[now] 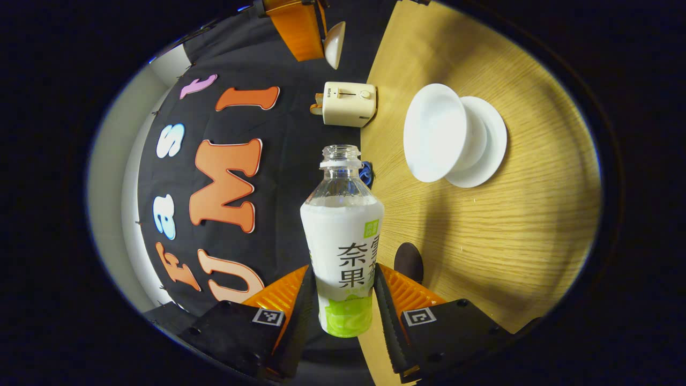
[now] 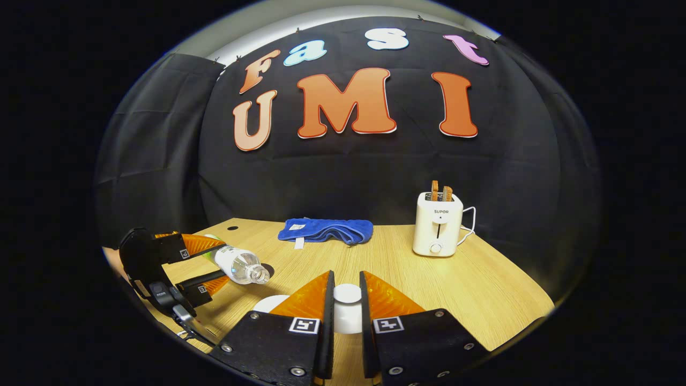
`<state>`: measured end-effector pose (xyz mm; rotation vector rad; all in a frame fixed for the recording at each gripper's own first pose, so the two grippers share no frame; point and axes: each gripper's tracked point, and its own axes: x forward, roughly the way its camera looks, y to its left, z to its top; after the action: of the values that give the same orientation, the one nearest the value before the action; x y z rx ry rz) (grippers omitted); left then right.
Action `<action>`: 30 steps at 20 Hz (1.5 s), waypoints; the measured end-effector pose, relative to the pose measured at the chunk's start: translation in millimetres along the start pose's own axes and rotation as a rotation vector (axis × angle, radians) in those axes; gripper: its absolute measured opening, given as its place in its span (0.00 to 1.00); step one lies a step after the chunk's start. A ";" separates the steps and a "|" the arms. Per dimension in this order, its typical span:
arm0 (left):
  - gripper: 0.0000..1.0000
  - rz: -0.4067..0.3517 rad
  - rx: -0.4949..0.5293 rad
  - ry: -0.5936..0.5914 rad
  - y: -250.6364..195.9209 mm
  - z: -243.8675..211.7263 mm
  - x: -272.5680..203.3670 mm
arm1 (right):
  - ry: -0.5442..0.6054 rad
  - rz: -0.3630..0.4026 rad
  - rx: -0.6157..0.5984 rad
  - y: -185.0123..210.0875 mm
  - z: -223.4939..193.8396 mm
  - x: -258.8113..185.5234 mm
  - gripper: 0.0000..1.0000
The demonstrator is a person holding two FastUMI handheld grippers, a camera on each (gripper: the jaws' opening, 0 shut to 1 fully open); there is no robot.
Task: Open the teacup lid with one hand, grasp the water bottle and pour water into the teacup with the other hand; after pouring, place the water bottle on the coaster and then close the teacup lid.
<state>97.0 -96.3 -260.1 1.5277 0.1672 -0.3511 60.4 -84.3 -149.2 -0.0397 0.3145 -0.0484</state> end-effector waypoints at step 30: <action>0.66 0.085 0.432 0.010 29.3 9.9 -10.4 | -0.001 0.047 0.010 -4.5 1.3 -8.7 0.22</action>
<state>95.7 -104.7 -228.6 1.9562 0.0332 -0.3250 52.4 -88.3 -145.1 -0.0226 0.3144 -0.0031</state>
